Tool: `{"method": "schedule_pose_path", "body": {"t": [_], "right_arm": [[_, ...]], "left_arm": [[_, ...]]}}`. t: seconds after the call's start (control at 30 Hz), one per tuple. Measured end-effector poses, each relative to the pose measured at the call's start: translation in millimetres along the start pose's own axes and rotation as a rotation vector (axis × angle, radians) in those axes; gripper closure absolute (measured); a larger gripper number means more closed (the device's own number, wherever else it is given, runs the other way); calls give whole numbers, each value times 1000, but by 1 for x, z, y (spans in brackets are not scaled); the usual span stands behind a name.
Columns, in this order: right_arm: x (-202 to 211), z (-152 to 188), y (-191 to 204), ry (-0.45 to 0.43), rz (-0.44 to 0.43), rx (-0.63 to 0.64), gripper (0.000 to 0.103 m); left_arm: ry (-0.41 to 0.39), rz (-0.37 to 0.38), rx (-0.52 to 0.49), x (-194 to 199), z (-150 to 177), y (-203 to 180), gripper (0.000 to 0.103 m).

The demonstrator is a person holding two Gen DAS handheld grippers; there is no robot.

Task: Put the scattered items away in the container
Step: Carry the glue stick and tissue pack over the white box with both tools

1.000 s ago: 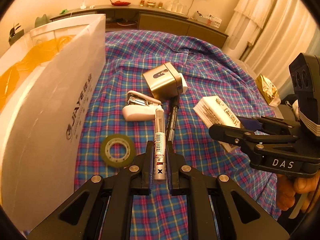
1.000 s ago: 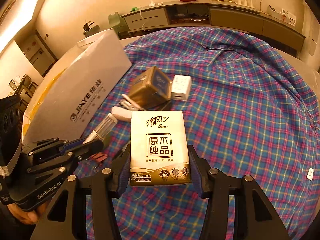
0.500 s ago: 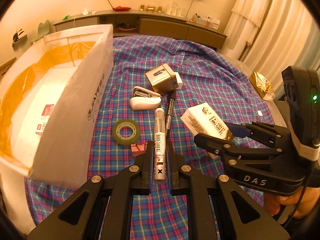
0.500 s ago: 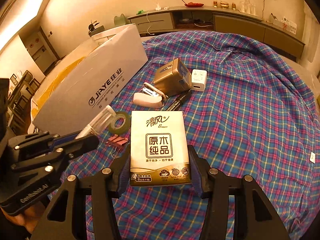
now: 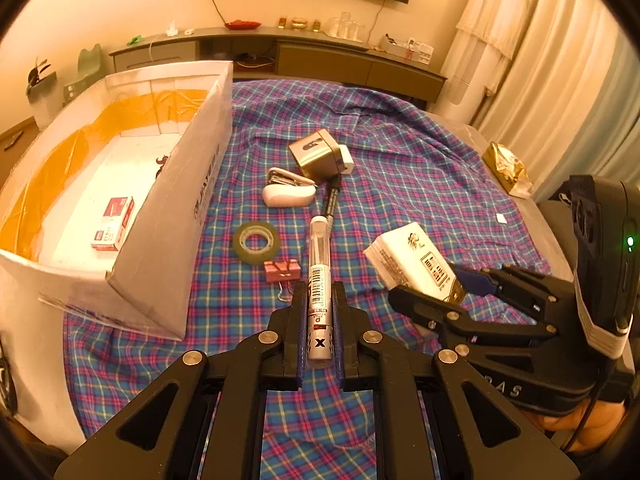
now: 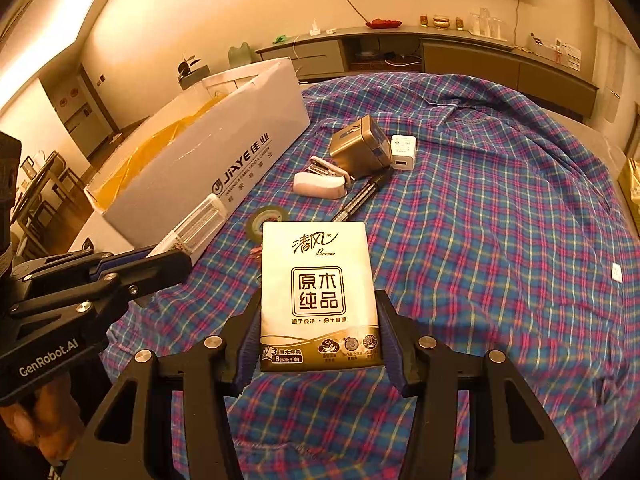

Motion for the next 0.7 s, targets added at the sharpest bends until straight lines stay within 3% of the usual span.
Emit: {"method": "schedule_pose_path", "body": {"t": [0.3,0.7], "right_arm": [[18,17,23,-3,-50,-35,50],[33,13,67,-20,-71,17,50]], "left_arm": [[-56,11,3,27,-2,3,92],[-125,27,73,68,-4,42,92]]}}
Point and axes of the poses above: each gripper's, at about its wrist camera, not at the fingertips, and x roughly against the way its jaws point, y to its left, z to its underside, the point moved 7 cm from there along -x, roughly the way its jaws point, and after that the axes turned 14 degrees about z, right-handed, at the moved point
